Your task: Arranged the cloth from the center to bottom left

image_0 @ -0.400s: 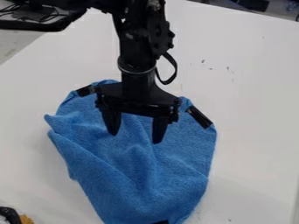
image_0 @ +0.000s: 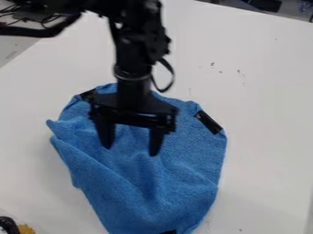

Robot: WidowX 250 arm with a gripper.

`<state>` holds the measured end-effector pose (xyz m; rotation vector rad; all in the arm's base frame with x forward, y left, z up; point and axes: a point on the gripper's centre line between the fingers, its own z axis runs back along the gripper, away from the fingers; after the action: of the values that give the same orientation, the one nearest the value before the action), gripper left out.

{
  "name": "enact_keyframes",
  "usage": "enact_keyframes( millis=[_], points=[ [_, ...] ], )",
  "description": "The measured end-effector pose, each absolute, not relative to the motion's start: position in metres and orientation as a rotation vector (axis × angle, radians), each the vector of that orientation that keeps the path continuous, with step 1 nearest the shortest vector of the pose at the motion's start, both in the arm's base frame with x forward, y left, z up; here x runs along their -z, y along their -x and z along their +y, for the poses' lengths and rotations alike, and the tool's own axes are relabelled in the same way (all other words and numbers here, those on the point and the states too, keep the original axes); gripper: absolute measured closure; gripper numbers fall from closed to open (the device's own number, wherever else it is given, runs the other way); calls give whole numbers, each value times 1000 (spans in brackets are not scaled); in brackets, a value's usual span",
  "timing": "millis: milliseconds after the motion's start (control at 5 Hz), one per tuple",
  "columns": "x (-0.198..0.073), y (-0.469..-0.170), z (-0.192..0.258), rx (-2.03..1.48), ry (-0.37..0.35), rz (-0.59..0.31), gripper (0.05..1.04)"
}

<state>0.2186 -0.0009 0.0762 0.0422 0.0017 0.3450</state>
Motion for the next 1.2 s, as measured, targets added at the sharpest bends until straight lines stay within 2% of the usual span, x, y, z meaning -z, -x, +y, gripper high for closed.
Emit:
enact_keyframes(
  millis=[200,400,600,1000,1200],
  points=[
    [-80,-209,12,-397,-48,43,83],
    [-85,-194,34,-443,-53,-1,83],
    [-74,-183,60,-470,-36,-29,83],
    [-42,-184,79,-508,14,-39,83],
    [-40,-183,79,-496,25,-29,140]
  ],
)
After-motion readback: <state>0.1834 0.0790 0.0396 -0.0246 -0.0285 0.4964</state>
